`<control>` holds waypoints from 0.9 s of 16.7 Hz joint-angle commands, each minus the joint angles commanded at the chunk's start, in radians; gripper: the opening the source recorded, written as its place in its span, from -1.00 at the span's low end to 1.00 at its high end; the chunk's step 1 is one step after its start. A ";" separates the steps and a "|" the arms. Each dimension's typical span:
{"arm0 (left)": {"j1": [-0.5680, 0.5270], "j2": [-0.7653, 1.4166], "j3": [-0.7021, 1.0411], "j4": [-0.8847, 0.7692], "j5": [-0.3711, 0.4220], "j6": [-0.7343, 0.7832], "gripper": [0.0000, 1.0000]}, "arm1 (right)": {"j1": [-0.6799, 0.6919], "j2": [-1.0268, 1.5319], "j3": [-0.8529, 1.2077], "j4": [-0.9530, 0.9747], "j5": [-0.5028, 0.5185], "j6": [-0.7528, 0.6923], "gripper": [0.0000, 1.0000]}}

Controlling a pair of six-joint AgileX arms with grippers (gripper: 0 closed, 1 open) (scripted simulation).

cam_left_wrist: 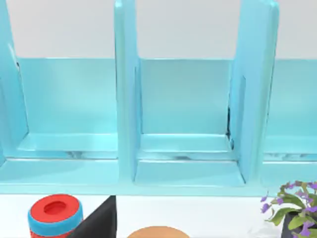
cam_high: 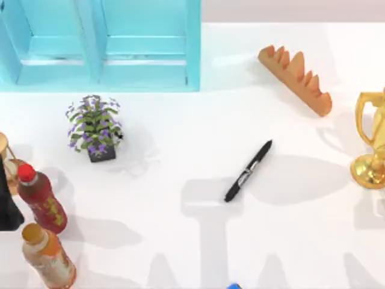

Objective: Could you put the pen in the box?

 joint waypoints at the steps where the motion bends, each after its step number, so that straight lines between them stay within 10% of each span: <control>1: 0.000 0.000 0.000 0.000 0.000 0.000 1.00 | 0.000 0.000 0.000 0.000 0.000 0.000 1.00; 15: 0.000 0.000 0.000 0.000 0.000 0.000 1.00 | 0.342 0.875 0.720 -0.489 -0.030 0.560 1.00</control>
